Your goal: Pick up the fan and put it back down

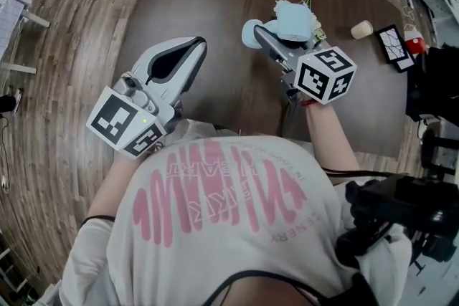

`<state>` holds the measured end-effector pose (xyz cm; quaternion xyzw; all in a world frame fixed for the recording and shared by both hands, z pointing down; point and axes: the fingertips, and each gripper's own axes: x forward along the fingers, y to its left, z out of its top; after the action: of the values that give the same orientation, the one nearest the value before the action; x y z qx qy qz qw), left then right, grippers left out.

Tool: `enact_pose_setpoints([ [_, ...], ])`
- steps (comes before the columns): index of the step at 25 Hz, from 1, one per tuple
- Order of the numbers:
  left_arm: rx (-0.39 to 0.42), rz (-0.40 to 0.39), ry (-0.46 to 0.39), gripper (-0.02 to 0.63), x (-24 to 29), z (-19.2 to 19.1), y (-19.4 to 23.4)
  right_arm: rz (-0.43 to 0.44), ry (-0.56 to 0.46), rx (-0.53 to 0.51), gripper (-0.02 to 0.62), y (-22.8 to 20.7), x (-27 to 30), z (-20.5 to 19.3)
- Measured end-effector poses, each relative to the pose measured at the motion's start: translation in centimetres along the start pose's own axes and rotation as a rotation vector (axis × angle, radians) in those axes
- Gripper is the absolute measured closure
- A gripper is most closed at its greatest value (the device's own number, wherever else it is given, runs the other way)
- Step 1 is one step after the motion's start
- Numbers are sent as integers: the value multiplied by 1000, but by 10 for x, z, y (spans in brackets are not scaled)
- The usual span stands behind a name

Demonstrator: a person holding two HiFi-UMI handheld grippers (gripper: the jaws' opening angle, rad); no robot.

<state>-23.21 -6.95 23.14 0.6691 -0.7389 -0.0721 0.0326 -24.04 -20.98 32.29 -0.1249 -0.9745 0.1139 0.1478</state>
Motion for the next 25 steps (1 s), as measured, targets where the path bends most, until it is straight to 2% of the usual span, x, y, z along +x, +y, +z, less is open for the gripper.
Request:
enact_pose_setpoints([
  [9, -67, 30, -12, 589, -22, -2, -13, 14, -23, 20, 380, 38, -39, -12],
  [19, -41, 49, 12, 589, -39, -12, -26, 40, -56, 41, 380, 66, -80, -13],
  [25, 1, 52, 27, 589, -51, -8, -16, 22, -67, 5, 382, 88, -90, 1],
])
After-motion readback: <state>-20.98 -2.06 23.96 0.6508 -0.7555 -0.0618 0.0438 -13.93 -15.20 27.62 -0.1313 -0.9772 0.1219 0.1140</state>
